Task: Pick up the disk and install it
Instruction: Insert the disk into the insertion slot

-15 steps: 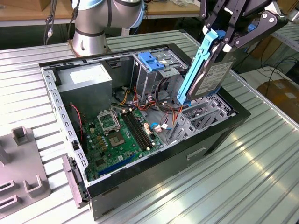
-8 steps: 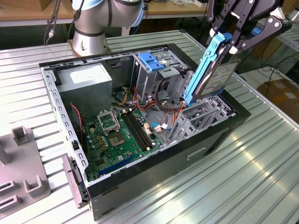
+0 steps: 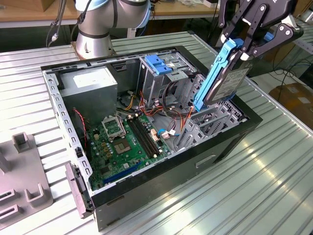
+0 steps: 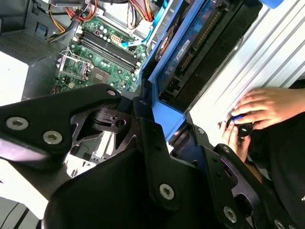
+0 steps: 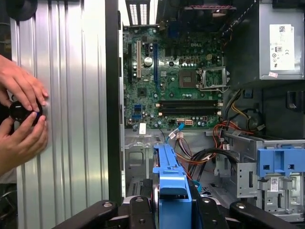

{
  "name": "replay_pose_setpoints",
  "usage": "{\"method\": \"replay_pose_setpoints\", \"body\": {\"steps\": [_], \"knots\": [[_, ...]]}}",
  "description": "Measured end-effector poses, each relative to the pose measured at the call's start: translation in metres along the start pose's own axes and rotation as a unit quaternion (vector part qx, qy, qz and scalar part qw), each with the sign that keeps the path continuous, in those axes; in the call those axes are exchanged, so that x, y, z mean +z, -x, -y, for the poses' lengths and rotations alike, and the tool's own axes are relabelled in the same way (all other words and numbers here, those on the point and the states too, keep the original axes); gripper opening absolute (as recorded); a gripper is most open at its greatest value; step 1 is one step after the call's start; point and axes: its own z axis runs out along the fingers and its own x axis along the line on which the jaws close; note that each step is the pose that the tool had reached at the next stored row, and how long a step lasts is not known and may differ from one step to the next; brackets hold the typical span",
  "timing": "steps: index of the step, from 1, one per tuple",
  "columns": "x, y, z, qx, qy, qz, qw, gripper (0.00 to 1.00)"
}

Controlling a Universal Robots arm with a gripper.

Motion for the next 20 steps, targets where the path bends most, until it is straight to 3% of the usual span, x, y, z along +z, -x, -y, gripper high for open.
{"method": "replay_pose_setpoints", "body": {"steps": [9,20], "knots": [[0.0105,-0.0014,0.0062,0.0,-0.0005,0.0002,1.0,0.37],[0.0115,-0.0014,0.0069,0.0,-0.0006,0.0002,1.0,0.37]]}}
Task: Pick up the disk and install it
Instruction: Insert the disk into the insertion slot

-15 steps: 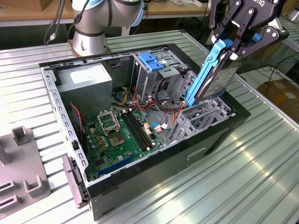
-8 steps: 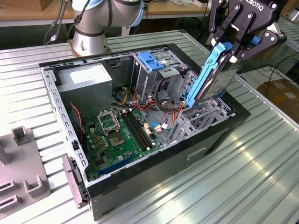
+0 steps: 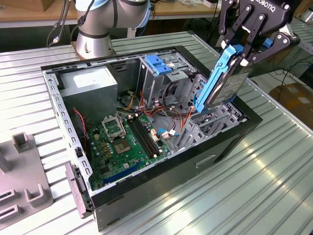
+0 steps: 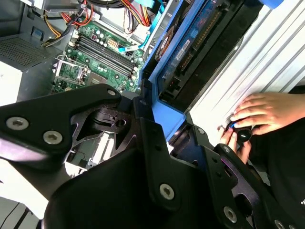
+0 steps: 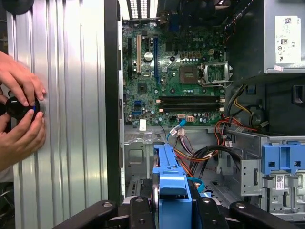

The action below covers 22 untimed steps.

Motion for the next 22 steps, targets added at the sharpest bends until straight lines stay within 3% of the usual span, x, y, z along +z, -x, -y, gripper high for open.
{"method": "replay_pose_setpoints", "body": {"steps": [11,12,13,14,17,22], "knots": [[0.0049,-0.0013,0.0012,0.0,0.0,-0.0003,1.0,0.37],[0.0053,-0.0013,0.0013,0.0,0.0002,-0.0031,1.0,0.37],[0.0059,-0.0012,0.0015,0.0,0.0004,-0.0151,0.99989,0.37],[0.0067,-0.0011,0.0016,0.0,0.0005,-0.0195,0.99981,0.37],[0.0096,-0.0012,0.002,0.0,0.0006,-0.0176,0.99985,0.37],[0.0145,-0.0013,0.0021,0.0,0.0008,-0.007,0.99998,0.37]]}}
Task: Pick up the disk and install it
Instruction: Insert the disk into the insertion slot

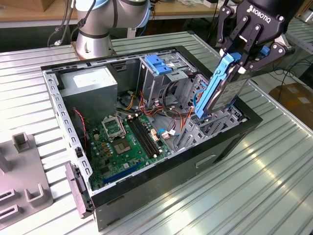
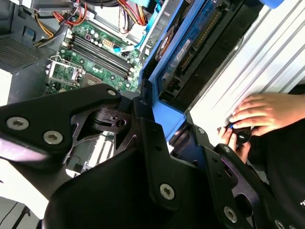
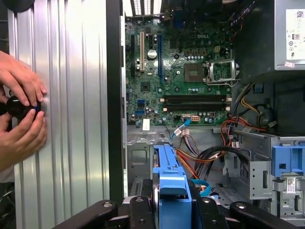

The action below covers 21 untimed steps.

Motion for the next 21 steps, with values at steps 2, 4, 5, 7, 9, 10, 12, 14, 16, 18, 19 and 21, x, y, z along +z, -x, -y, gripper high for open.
{"method": "replay_pose_setpoints", "body": {"steps": [2,4,5,7,9,10,12,14,16,18,19,21], "knots": [[0.0012,0.0,0.0004,0.0,0.0,0.0,1.0,0.37],[0.0031,0.0,0.001,0.0,0.0001,0.0,1.0,0.37],[0.0038,0.0,0.0012,0.0,0.0001,0.0,1.0,0.37],[0.0061,0.0007,0.002,0.0,0.0001,0.0,1.0,0.37],[0.0093,0.0014,0.0026,0.0,0.0002,0.0,1.0,0.37],[0.011,0.0014,0.0029,0.0,0.0004,0.0,1.0,0.37],[0.0141,0.0015,0.0035,0.0,0.0006,0.0,1.0,0.37],[0.0164,0.0014,0.0038,0.0,0.0007,0.0,1.0,0.37],[0.0184,0.0014,0.004,0.0,0.0008,0.0,1.0,0.37],[0.0199,0.0014,0.0041,0.0,0.0009,0.0,1.0,0.37],[0.0205,0.0014,0.0042,0.0,0.001,0.0,1.0,0.37],[0.0219,0.0014,0.0051,0.0,0.0012,0.0,1.0,0.37]]}}
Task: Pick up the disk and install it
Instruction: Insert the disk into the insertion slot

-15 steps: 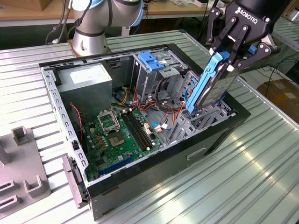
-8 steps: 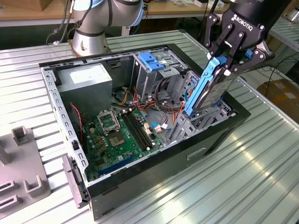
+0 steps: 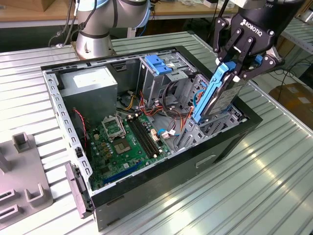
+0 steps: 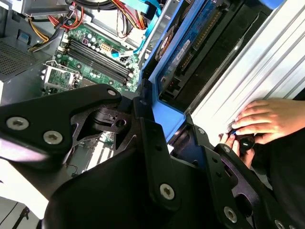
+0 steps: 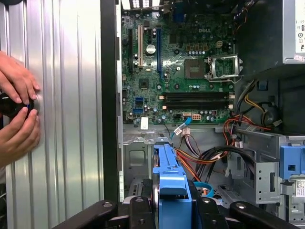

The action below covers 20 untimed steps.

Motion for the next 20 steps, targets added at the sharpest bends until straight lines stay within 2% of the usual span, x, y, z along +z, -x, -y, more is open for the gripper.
{"method": "replay_pose_setpoints", "body": {"steps": [2,9,20], "knots": [[0.0011,0.0,0.0021,0.0,0.0001,0.0,1.0,0.37],[0.004,0.0,0.0022,0.0,0.0003,0.0,1.0,0.37],[0.0008,0.0,0.0002,0.0,0.0003,-0.0003,1.0,0.37]]}}
